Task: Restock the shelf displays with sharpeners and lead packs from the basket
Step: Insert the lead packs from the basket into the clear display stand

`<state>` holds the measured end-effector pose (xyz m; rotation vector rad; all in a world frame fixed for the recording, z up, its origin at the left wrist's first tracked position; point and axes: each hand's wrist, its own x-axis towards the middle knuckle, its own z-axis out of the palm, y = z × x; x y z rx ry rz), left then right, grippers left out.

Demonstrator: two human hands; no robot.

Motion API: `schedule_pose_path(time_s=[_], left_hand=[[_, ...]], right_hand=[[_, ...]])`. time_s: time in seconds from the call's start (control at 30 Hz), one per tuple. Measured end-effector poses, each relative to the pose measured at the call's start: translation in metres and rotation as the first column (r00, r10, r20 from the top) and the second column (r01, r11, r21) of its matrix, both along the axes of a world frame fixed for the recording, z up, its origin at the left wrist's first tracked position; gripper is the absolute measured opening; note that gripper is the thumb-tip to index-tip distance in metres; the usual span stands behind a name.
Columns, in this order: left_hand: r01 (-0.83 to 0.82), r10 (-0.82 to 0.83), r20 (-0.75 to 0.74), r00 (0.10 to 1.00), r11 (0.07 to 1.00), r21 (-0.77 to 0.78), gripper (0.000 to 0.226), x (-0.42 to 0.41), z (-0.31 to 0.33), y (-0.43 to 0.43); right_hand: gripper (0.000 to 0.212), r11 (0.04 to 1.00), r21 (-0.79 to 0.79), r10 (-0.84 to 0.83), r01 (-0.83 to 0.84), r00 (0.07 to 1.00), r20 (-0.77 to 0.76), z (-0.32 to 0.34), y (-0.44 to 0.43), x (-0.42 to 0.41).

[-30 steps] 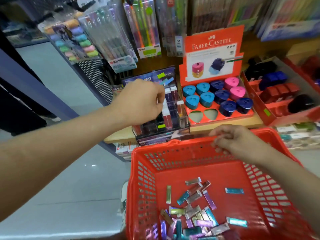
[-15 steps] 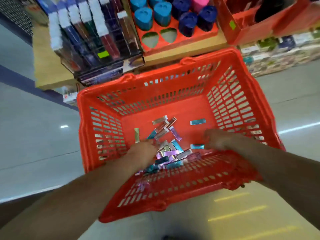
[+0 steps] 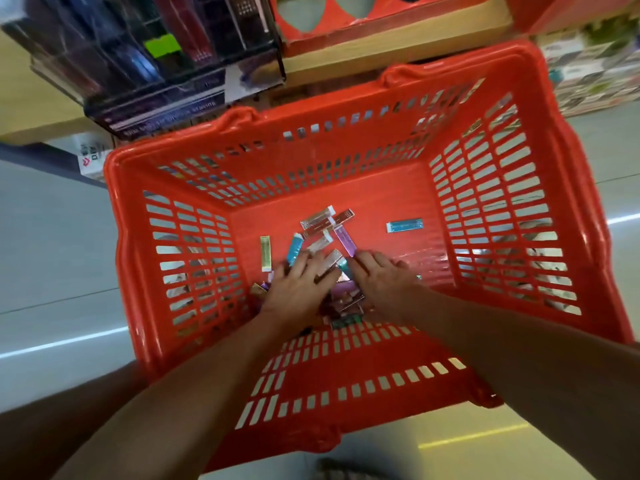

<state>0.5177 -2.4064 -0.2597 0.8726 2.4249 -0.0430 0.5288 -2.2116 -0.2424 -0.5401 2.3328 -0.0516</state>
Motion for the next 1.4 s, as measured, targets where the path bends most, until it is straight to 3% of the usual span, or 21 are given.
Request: schedule_pose_path(time_s=[0.13,0.27,0.4,0.53,0.63,0.7,0.77,0.8,0.87,0.93,0.97,1.03,1.1,1.17,1.27,1.33,1.4], left_hand=[[-0.090,0.089,0.038,0.995,0.996,0.018,0.060,-0.019,0.006,-0.005],[-0.262,0.261,0.030,0.965,0.965,0.029,0.057,-0.032,0.004,-0.005],[-0.477,0.473,0.067,0.878,0.877,0.057,0.050,-0.048,0.001,-0.007],[-0.622,0.607,0.138,0.782,0.775,0.113,0.048,-0.054,0.004,-0.007],[-0.681,0.668,0.132,0.732,0.714,0.162,0.027,-0.061,0.008,-0.013],[-0.747,0.730,0.155,0.665,0.650,0.142,0.018,-0.065,0.013,-0.017],[-0.801,0.772,0.215,0.598,0.587,0.121,0.024,-0.070,0.019,-0.018],[-0.842,0.799,0.272,0.537,0.524,0.123,0.029,-0.072,0.020,-0.018],[-0.958,0.776,0.563,0.284,0.255,0.131,0.025,-0.076,0.031,-0.015],[-0.998,0.528,0.849,0.033,-0.024,0.054,0.015,-0.078,0.048,-0.010],[-0.996,0.389,0.920,-0.041,-0.094,-0.005,0.017,-0.078,0.059,-0.007],[-0.988,0.215,0.972,-0.097,-0.140,-0.067,0.024,-0.075,0.078,-0.002],[-0.983,0.115,0.987,-0.108,-0.161,-0.088,0.030,-0.071,0.096,-0.001],[-0.981,0.070,0.993,-0.099,-0.173,-0.085,0.026,-0.068,0.112,-0.001],[-0.991,0.131,0.991,0.027,-0.126,0.043,0.015,-0.063,0.135,-0.001],[-0.988,0.174,0.979,0.103,-0.098,0.121,0.018,-0.060,0.153,0.003],[-0.980,0.211,0.966,0.148,-0.102,0.172,0.018,-0.057,0.170,0.004]], right_hand=[[0.108,1.000,-0.006,-0.019,0.019,1.000,0.007,0.001,-0.005,-0.001],[0.075,0.998,-0.006,-0.064,0.064,0.995,-0.082,-0.007,-0.010,-0.007],[0.049,0.994,-0.048,0.090,-0.097,0.987,-0.135,-0.016,-0.012,-0.008],[0.041,0.987,-0.047,0.145,-0.151,0.982,-0.121,-0.020,-0.007,-0.008],[0.044,0.998,-0.011,0.067,-0.068,0.996,-0.054,-0.016,-0.006,-0.013],[0.041,0.985,-0.106,-0.133,0.134,0.991,0.013,-0.013,-0.004,-0.019],[0.034,0.870,-0.218,-0.395,0.442,0.890,0.226,-0.006,0.001,-0.029],[0.028,0.743,-0.254,-0.508,0.619,0.769,0.387,0.000,0.004,-0.034],[0.012,0.487,-0.247,-0.571,0.838,0.519,0.636,0.015,0.006,-0.046],[0.010,0.329,-0.238,-0.539,0.914,0.389,0.747,0.028,0.004,-0.055],[0.014,0.271,-0.240,-0.522,0.932,0.352,0.777,0.033,0.002,-0.058],[0.018,0.220,-0.262,-0.499,0.940,0.339,0.797,0.049,-0.003,-0.065],[0.011,0.234,-0.298,-0.494,0.925,0.377,0.783,0.070,-0.007,-0.070],[0.007,0.306,-0.318,-0.515,0.898,0.437,0.737,0.090,-0.009,-0.072],[0.011,0.424,-0.345,-0.506,0.837,0.535,0.676,0.118,-0.016,-0.071],[0.018,0.432,-0.370,-0.501,0.822,0.560,0.660,0.134,-0.022,-0.071],[0.016,0.350,-0.376,-0.526,0.858,0.512,0.679,0.148,-0.029,-0.068]])
